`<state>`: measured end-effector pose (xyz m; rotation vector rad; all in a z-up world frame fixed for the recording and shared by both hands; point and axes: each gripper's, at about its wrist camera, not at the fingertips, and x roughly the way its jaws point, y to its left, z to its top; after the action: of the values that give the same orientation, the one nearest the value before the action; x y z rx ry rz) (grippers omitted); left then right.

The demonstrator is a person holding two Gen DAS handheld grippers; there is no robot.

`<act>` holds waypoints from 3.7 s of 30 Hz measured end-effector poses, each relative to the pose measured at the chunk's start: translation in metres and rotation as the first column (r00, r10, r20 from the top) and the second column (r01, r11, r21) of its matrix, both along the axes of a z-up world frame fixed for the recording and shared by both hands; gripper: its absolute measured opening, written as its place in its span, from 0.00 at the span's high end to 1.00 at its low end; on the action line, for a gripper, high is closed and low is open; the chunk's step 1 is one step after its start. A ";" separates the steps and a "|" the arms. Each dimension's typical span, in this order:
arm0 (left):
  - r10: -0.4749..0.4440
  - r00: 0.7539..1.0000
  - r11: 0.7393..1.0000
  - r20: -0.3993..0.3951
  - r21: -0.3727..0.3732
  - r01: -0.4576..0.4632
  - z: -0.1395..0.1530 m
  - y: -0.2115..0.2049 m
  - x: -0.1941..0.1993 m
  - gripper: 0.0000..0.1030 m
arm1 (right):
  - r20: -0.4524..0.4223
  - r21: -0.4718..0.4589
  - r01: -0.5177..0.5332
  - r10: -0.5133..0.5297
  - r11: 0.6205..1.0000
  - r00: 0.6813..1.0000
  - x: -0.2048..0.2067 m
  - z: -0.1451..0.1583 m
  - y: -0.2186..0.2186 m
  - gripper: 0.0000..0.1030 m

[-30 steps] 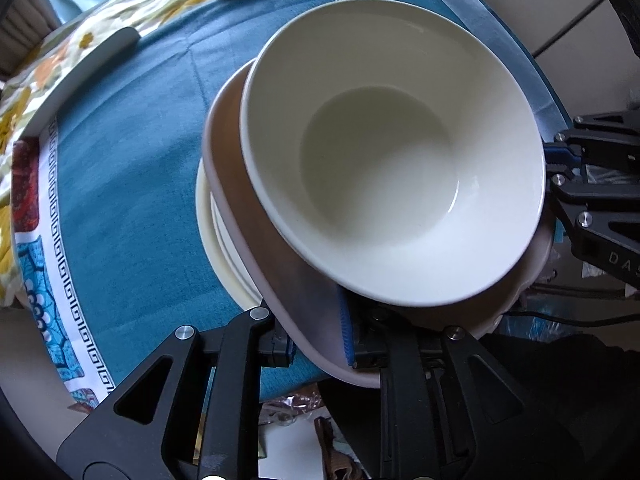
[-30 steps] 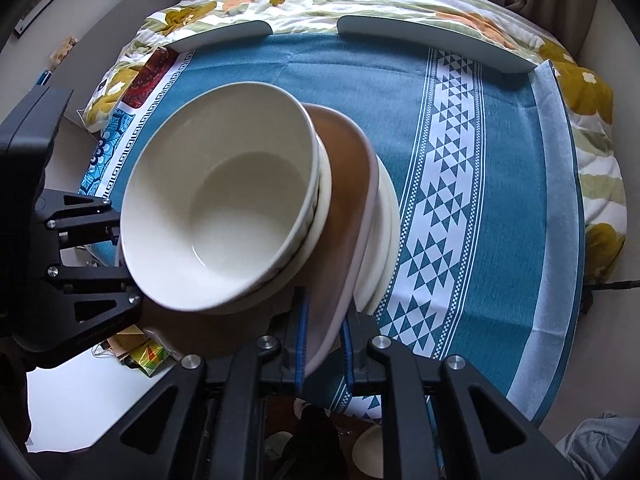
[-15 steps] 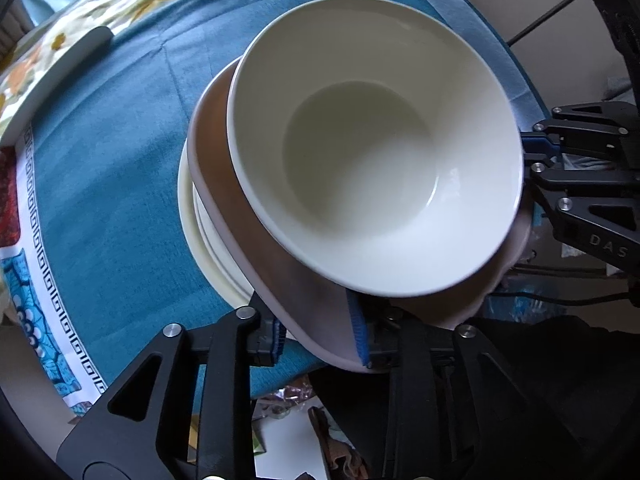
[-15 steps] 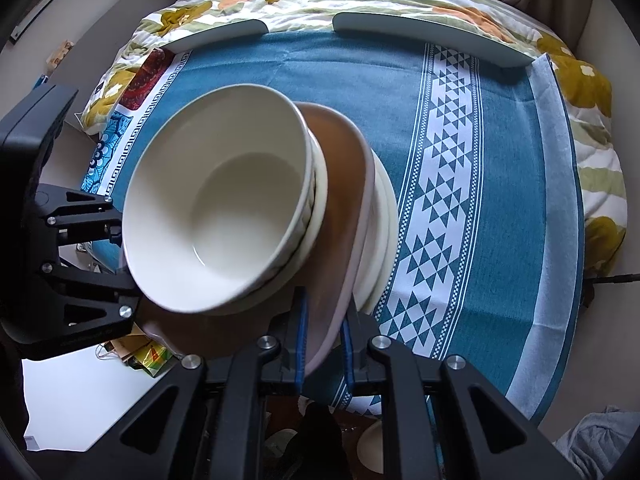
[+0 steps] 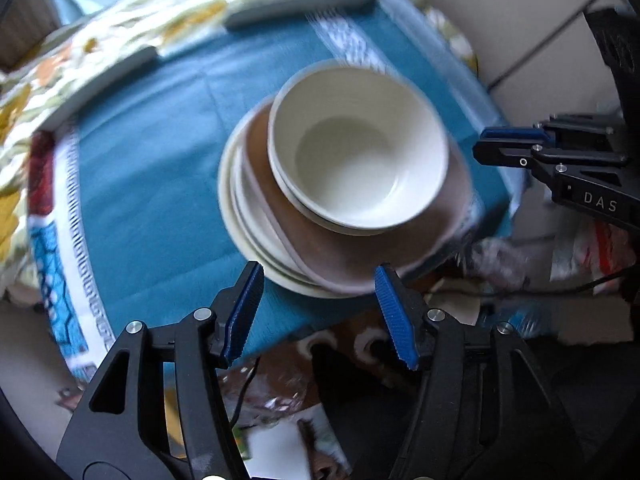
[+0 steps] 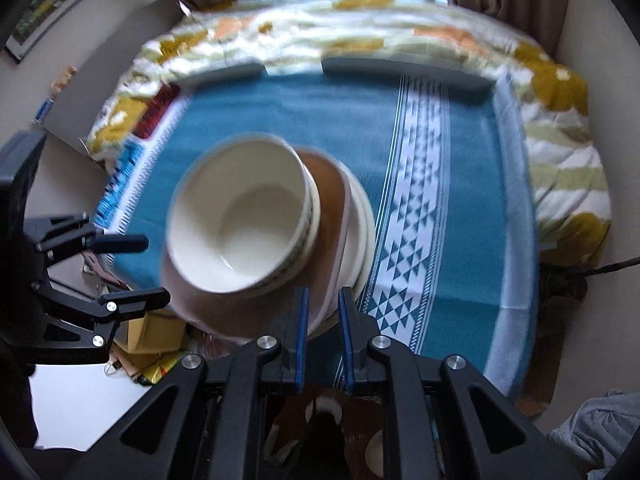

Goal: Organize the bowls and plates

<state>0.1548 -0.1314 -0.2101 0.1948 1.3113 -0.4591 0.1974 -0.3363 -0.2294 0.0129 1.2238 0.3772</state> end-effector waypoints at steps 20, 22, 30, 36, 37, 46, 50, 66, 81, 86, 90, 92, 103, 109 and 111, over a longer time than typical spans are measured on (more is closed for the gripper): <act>0.352 0.532 0.933 0.770 -0.246 -0.261 0.241 0.040 -0.136 0.00 | 0.577 0.104 0.204 -0.227 0.973 0.785 -0.109 0.199 0.007 0.10; 0.346 0.524 0.935 0.778 -0.237 -0.265 0.240 0.042 -0.140 0.00 | 0.600 0.118 0.228 -0.252 0.966 0.759 -0.114 0.200 0.010 0.10; 0.368 0.509 0.926 0.778 -0.256 -0.277 0.222 0.055 -0.150 0.00 | 0.675 0.092 0.296 -0.278 0.951 0.683 -0.135 0.196 0.023 0.08; 0.380 0.494 0.921 0.782 -0.266 -0.286 0.221 0.063 -0.153 0.00 | 0.688 0.087 0.305 -0.279 0.948 0.670 -0.138 0.198 0.033 0.08; 0.378 0.493 0.921 0.784 -0.264 -0.286 0.220 0.063 -0.153 0.00 | 0.689 0.090 0.306 -0.281 0.948 0.668 -0.138 0.199 0.033 0.08; 0.360 0.491 0.928 0.794 -0.251 -0.274 0.219 0.063 -0.153 0.00 | 0.692 0.096 0.318 -0.293 0.943 0.660 -0.137 0.197 0.039 0.07; 0.357 0.491 0.930 0.794 -0.254 -0.267 0.219 0.063 -0.152 0.00 | 0.693 0.092 0.322 -0.293 0.942 0.659 -0.138 0.197 0.039 0.07; 0.355 0.490 0.931 0.796 -0.253 -0.263 0.220 0.064 -0.149 0.00 | 0.688 0.090 0.331 -0.299 0.939 0.661 -0.135 0.197 0.040 0.07; 0.355 0.492 0.931 0.795 -0.252 -0.264 0.218 0.064 -0.149 0.00 | 0.689 0.090 0.331 -0.299 0.939 0.660 -0.135 0.197 0.041 0.07; 0.355 0.492 0.931 0.795 -0.253 -0.263 0.217 0.063 -0.149 0.00 | 0.689 0.089 0.333 -0.299 0.939 0.661 -0.135 0.196 0.041 0.07; 0.354 0.495 0.932 0.793 -0.252 -0.262 0.216 0.062 -0.148 0.00 | 0.687 0.088 0.334 -0.300 0.938 0.661 -0.134 0.195 0.041 0.07; 0.354 0.494 0.931 0.794 -0.252 -0.263 0.216 0.061 -0.148 0.00 | 0.688 0.089 0.334 -0.300 0.939 0.661 -0.134 0.195 0.041 0.07; 0.366 0.483 0.926 0.796 -0.263 -0.269 0.216 0.056 -0.145 0.00 | 0.690 0.093 0.332 -0.301 0.939 0.658 -0.131 0.193 0.034 0.07; 0.368 0.461 0.923 0.807 -0.258 -0.285 0.216 0.048 -0.144 0.00 | 0.689 0.095 0.327 -0.299 0.940 0.660 -0.129 0.194 0.031 0.07; 0.364 0.460 0.925 0.810 -0.258 -0.277 0.216 0.046 -0.144 0.00 | 0.689 0.095 0.324 -0.297 0.941 0.661 -0.129 0.193 0.030 0.07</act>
<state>0.0106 -0.0855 0.0055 0.0631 0.3052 -0.0407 0.0683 -0.3064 -0.0359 0.0455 0.4476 0.0318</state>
